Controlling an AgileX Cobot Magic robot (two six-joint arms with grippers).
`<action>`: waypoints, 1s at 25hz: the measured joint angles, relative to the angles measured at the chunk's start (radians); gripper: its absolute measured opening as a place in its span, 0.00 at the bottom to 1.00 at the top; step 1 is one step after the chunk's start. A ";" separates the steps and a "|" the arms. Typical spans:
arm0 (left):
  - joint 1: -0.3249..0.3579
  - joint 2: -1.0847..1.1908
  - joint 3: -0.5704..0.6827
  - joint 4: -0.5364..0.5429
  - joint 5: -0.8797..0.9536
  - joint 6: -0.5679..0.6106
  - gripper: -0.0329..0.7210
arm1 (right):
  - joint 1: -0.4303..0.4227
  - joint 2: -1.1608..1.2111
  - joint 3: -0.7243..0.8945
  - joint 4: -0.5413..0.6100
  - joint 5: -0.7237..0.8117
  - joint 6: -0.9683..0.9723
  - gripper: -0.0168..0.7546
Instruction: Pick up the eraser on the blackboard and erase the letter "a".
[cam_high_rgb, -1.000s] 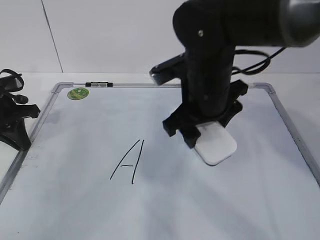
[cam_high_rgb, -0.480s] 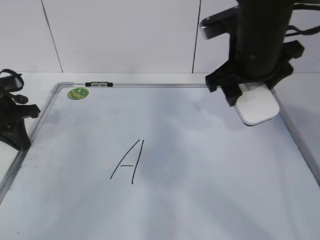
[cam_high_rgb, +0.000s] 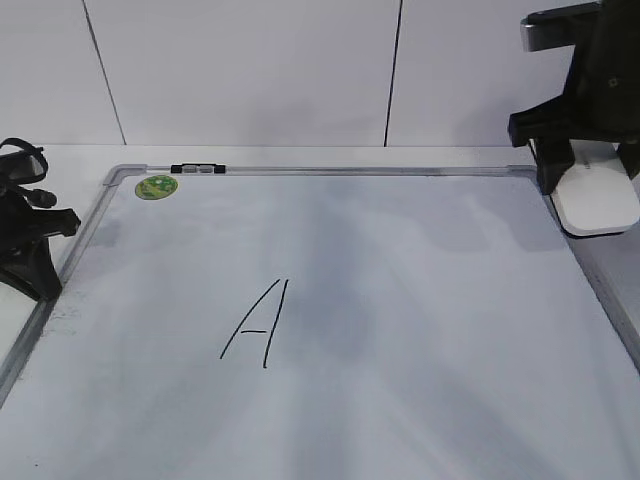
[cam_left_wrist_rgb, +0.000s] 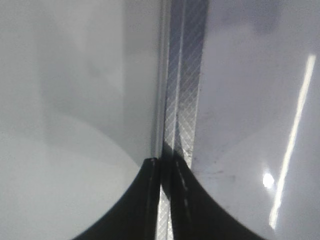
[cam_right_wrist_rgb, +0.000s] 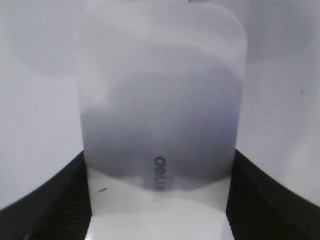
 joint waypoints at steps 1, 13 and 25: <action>0.000 0.000 0.000 0.000 0.000 0.000 0.08 | -0.014 0.000 0.000 0.013 0.000 -0.012 0.75; 0.000 0.000 0.000 0.000 0.000 0.004 0.08 | -0.097 0.135 0.000 0.147 0.000 -0.116 0.75; 0.000 0.000 0.000 -0.002 0.000 0.004 0.08 | -0.135 0.255 0.000 0.192 -0.004 -0.145 0.75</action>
